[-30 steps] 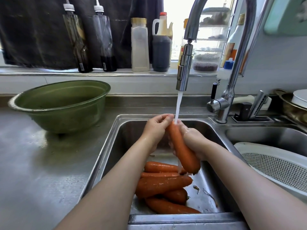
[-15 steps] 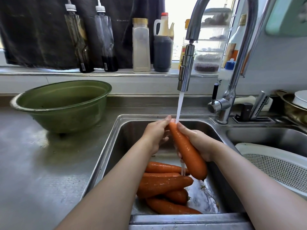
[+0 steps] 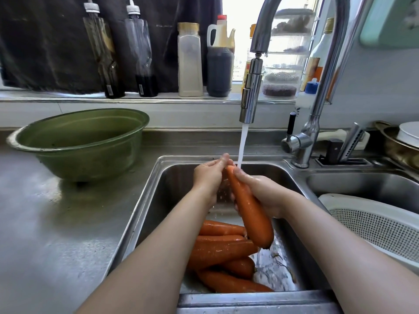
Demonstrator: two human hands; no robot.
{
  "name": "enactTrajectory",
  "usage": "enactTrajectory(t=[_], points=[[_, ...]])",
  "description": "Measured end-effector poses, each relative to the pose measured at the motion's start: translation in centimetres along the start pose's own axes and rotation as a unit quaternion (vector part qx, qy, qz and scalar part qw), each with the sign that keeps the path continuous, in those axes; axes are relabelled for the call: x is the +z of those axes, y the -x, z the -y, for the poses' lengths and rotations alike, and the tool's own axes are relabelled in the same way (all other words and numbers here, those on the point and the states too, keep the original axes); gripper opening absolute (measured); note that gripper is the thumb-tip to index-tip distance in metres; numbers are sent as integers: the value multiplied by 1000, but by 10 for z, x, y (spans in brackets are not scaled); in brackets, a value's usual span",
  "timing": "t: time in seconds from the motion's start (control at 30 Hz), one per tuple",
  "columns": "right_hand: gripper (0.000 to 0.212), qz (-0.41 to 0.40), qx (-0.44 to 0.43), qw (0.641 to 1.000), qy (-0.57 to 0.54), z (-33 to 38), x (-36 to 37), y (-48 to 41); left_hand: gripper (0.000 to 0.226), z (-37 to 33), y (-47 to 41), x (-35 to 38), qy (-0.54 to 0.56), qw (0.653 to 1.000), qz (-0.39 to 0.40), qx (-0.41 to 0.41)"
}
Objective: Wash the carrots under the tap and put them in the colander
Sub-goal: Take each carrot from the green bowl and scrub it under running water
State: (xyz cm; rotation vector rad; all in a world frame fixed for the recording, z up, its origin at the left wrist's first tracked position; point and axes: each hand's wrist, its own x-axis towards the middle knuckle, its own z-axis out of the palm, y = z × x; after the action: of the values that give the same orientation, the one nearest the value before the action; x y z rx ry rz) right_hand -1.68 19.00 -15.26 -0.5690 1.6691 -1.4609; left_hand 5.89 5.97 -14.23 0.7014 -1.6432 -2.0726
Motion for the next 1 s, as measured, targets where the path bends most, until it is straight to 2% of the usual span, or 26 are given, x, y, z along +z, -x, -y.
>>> enactTrajectory(t=[0.07, 0.17, 0.23, 0.33, 0.4, 0.53, 0.63, 0.7, 0.77, 0.83, 0.93, 1.0], points=[[51, -30, -28, 997, -62, -1, -3, -6, 30, -3, -3, -7, 21, 998, 51, -29], [38, -67, -61, 983, -160, 0, -4, -11, 36, 0, -7, -20, -68, 985, 135, -79], [28, -74, -78, 970, -218, 0, -4, -13, 45, 5, -9, -29, -171, 951, 216, -138], [32, -81, -91, 961, -250, 0, -6, -18, 66, 8, -13, -38, -246, 885, 328, -220], [30, -102, -99, 958, -249, -1, -7, -20, 68, 8, -16, -43, -267, 881, 331, -206], [16, -180, -99, 961, -185, 0, -9, -21, 81, 12, -27, -55, -248, 913, 275, -169], [22, -218, -92, 967, -94, -3, -9, -20, 88, 11, -30, -68, -239, 930, 230, -155], [23, -224, -104, 966, -72, -3, -4, -19, 78, 8, -30, -73, -234, 941, 196, -147], [20, -222, -119, 965, -71, -2, 0, -20, 55, 4, -26, -75, -224, 946, 180, -149], [24, -198, -118, 965, -123, 1, 4, -21, 47, 0, -23, -75, -215, 941, 192, -176], [29, -94, -111, 958, -246, 6, 9, -18, 58, -2, -18, -73, -187, 917, 249, -248], [45, -43, -117, 957, -262, 7, 11, -14, 60, -1, -19, -72, -162, 908, 274, -271]])
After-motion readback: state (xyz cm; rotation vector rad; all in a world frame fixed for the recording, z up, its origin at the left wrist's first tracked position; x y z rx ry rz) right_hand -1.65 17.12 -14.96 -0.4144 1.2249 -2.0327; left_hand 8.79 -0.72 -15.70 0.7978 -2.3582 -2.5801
